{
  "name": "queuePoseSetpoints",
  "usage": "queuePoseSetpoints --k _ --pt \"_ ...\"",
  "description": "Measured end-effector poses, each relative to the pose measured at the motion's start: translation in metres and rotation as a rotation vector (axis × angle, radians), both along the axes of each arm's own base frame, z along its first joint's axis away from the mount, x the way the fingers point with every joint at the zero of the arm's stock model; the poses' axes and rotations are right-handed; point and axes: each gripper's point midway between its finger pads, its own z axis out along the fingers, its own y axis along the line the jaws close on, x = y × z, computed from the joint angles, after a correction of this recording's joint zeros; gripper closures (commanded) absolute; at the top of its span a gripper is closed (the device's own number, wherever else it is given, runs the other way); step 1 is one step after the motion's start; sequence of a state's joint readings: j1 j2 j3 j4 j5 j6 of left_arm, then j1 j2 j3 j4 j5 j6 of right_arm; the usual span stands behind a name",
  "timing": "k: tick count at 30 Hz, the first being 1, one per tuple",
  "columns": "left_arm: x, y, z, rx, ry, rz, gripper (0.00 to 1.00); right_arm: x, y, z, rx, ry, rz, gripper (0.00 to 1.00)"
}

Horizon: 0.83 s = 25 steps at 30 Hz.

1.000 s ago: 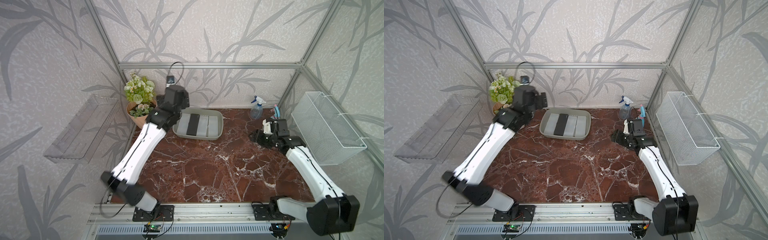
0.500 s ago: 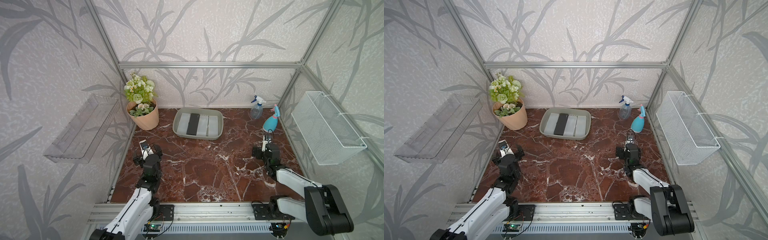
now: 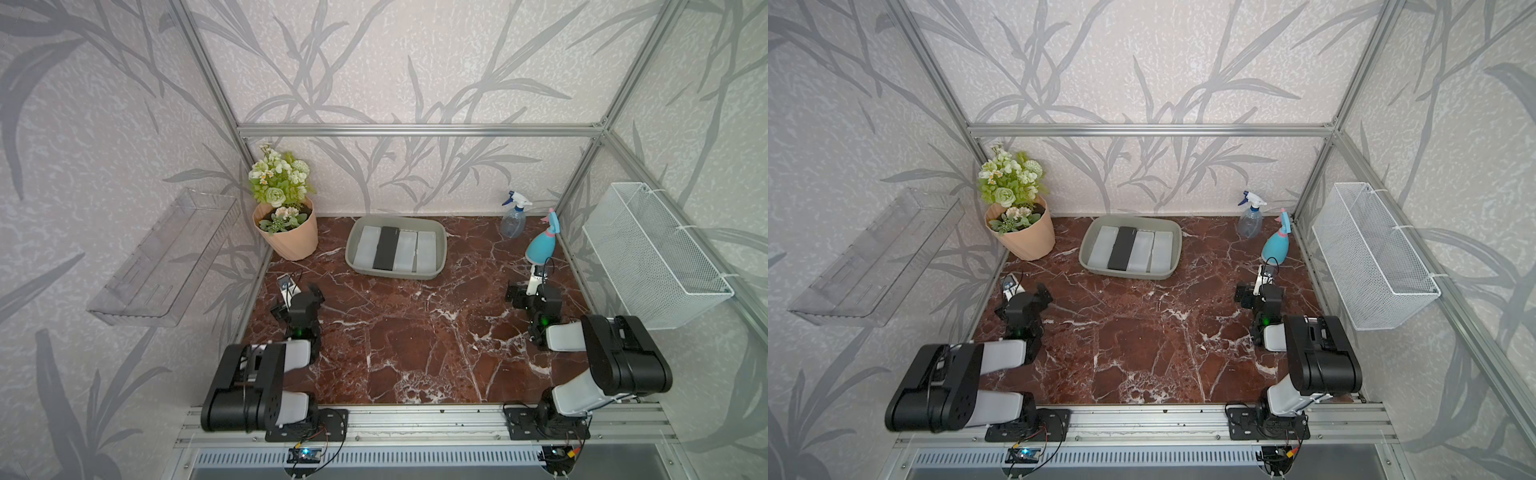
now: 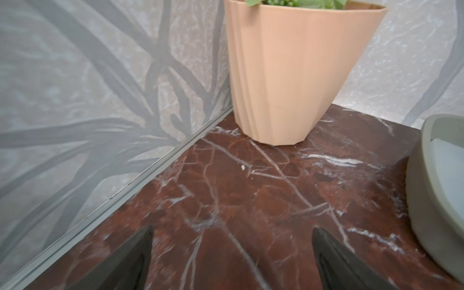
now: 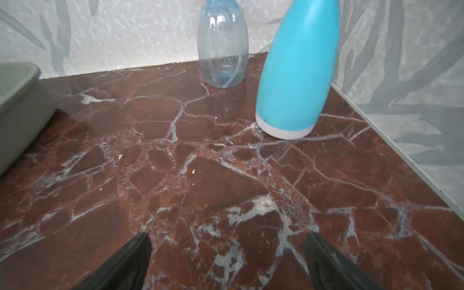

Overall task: Put the pencil case into the storage box
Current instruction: Reset both arms

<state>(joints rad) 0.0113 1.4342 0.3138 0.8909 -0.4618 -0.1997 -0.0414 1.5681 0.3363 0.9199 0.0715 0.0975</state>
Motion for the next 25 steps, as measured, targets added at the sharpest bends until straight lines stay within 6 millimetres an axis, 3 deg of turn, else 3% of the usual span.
queuePoseSetpoints --k 2,4,9,25 --pt "0.014 -0.008 0.01 0.013 -0.029 -0.04 0.0 0.003 0.001 0.003 0.002 -0.009 0.004 0.01" --pt "0.015 -0.019 0.016 0.029 -0.062 -0.1 0.0 0.005 0.001 0.008 0.001 -0.031 0.007 0.01" --pt "0.007 -0.041 -0.006 0.063 -0.031 -0.226 0.0 0.007 0.003 0.014 -0.001 -0.055 0.011 0.01" --pt "0.012 -0.051 0.013 0.104 -0.1 -0.269 0.0 0.011 0.015 0.017 -0.006 -0.058 0.088 0.01"
